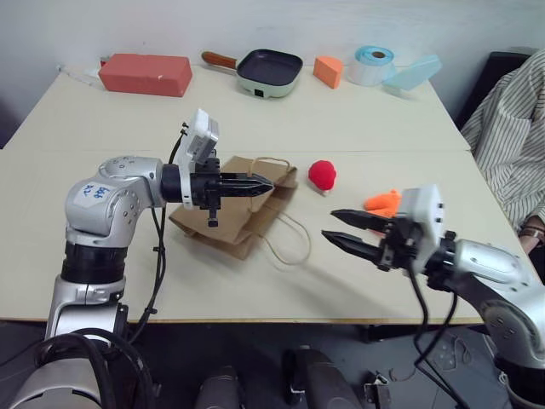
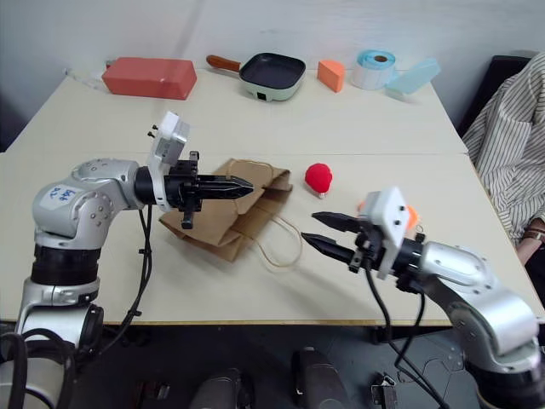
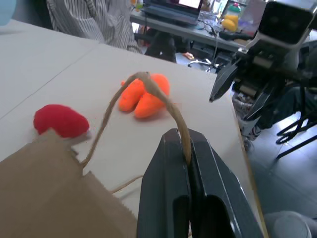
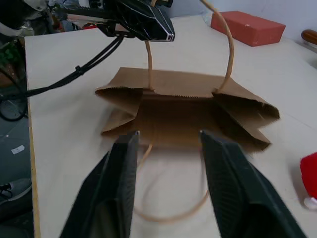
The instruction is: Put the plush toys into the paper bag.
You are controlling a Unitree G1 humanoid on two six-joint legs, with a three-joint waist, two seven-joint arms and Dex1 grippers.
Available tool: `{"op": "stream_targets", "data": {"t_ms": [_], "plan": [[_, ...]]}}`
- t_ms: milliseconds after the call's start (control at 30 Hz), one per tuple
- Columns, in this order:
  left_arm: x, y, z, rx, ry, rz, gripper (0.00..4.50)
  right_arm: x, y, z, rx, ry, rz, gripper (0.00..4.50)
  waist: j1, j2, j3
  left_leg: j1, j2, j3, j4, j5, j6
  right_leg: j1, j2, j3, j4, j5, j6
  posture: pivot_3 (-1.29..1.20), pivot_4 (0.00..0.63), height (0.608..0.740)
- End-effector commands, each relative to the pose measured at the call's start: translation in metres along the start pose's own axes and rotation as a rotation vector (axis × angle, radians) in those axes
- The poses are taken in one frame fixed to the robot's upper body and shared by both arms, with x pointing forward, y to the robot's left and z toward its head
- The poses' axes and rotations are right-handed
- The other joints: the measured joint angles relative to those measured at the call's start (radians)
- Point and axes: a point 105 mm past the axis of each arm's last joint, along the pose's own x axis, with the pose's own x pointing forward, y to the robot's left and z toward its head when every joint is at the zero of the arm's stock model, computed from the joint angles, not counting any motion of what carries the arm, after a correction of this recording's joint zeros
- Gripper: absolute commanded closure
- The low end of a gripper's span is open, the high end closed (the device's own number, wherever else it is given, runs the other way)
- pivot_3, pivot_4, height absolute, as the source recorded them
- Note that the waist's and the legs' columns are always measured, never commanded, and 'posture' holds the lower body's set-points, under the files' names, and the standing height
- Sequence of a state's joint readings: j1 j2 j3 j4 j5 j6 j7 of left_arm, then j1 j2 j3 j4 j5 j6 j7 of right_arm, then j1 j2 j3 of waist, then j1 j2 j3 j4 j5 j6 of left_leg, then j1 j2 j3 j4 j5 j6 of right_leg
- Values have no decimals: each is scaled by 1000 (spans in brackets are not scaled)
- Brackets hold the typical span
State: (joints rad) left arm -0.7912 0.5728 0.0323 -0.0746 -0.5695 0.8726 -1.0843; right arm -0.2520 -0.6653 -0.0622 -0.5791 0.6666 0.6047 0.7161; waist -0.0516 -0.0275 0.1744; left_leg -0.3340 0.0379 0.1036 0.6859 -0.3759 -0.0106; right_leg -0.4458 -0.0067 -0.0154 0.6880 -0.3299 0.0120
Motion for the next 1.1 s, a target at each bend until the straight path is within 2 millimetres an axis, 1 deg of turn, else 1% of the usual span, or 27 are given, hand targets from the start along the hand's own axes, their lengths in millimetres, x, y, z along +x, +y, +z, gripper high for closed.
{"op": "stream_targets", "data": {"t_ms": [33, 100, 233, 333, 400, 500, 567, 700, 833, 900, 1000, 1100], "plan": [[5, -10, 9, 12, -70, -12, 4500, 26, -10, -4, -16, -16, -18, 3812, -3, 0, 0, 0, 0, 0, 0, 0, 0, 0, 0, 0, 0, 0, 0, 0, 150, 740], [9, -12, 16, 8, -119, -16, 4500, 42, -18, -11, 5, -12, -31, 4463, -2, 0, 0, -1, 0, 0, 2, 0, 0, 0, 0, 0, 1, 0, 0, 0, 150, 740], [15, -15, 35, -10, -230, -44, 4500, 67, -22, -28, 15, 35, -18, 4463, 0, 0, 0, -3, 0, -1, 4, 0, 1, -1, 0, 0, 1, 0, 0, 0, 150, 740], [17, -25, 38, -13, -242, -100, 4500, 83, -21, -36, 29, 71, 9, 4463, -4, 0, 0, -3, 0, -1, 4, 0, 1, -1, -1, 0, 1, 0, 0, 0, 150, 740], [18, -27, 37, -11, -238, -110, 4500, 91, -18, -47, 55, 121, 50, 4463, -7, 0, 0, -3, 0, -1, 4, 0, 1, -1, 0, 0, 1, 0, 0, 0, 150, 740], [18, -27, 38, -8, -241, -108, 4500, 95, -12, -66, 46, 235, 132, 4463, -6, 0, 0, -2, 0, -1, 5, 0, 1, -1, 0, 0, 1, 0, 0, 0, 150, 740], [20, -28, 36, 5, -235, -110, 4500, 95, -8, -75, 17, 301, 196, 4463, -6, 0, 0, -3, 0, -1, 5, 0, 1, -1, -1, 0, 1, 0, 0, 0, 150, 740], [24, -30, 37, 25, -246, -119, 4500, 95, 2, -79, -56, 384, 349, 4463, -6, 0, 0, -3, 0, -1, 5, 0, 1, -1, -1, 0, 1, 0, 0, 0, 150, 740], [27, -32, 41, 42, -261, -129, 4500, 94, 9, -91, -197, 496, 505, 4463, -7, 0, 0, -3, 0, -2, 5, 0, 1, -1, 0, -1, 1, 0, 0, 0, 150, 740], [29, -36, 41, 50, -255, -150, 4500, 96, 12, -94, -237, 527, 564, 4463, -9, 0, 0, -3, 0, -2, 5, 0, 1, -1, -1, -1, 1, 0, 0, 0, 150, 740], [31, -41, 38, 70, -229, -183, 4500, 100, 17, -94, -221, 533, 637, 4463, -9, 0, 0, -3, 0, -2, 5, 0, 1, -1, -1, -1, 1, 0, 0, 0, 150, 740], [35, -47, 31, 96, -196, -217, 4500, 106, 18, -95, -172, 543, 678, 4463, -13, 0, 0, -3, 0, -2, 5, 0, 1, 0, -1, -1, 1, 0, 0, 0, 150, 740]]}}
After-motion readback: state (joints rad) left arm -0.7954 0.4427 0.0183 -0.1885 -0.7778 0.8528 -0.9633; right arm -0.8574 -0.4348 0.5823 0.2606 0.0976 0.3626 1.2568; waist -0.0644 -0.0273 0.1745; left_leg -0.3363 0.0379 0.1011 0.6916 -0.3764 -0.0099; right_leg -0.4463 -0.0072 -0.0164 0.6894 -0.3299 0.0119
